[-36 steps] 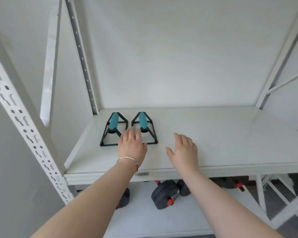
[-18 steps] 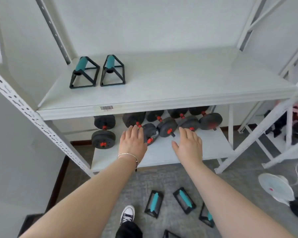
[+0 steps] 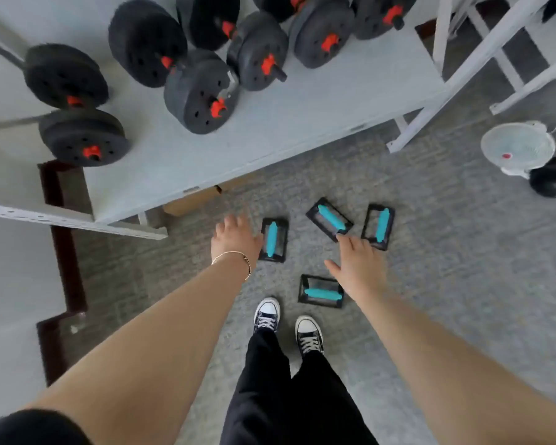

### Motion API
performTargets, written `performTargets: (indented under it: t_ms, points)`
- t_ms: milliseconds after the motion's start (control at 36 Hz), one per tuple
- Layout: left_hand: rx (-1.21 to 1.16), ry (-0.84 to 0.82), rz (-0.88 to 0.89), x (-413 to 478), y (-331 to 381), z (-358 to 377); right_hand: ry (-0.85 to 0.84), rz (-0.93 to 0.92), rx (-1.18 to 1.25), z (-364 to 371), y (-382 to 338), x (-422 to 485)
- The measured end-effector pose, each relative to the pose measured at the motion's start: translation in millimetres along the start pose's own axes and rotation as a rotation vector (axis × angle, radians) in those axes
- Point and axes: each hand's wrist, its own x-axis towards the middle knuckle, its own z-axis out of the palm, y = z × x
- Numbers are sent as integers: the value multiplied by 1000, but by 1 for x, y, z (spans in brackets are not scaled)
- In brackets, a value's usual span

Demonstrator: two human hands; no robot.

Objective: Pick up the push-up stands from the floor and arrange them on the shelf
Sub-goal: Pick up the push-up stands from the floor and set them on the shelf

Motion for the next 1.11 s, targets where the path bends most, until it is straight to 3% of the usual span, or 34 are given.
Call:
performTargets:
  t_ms: [306, 444, 583, 722, 889, 1111]
  points:
    - [-146, -309, -232, 166, -6, 234, -295, 7, 25, 273, 76, 49]
    - [-58, -281, -114, 220, -13, 325, -372, 32, 69, 370, 97, 65]
    - [-195, -254, -150, 251, -18, 392, -412, 28, 97, 436, 105, 77]
    - [-340, -146, -247, 267, -25, 431, -390, -56, 26, 475, 111, 84]
    - [-357, -148, -204, 276, -36, 442, -414, -75, 93, 487, 123, 87]
    - [-454, -216, -199, 224, -33, 392, -294, 245, 348, 413, 99, 88]
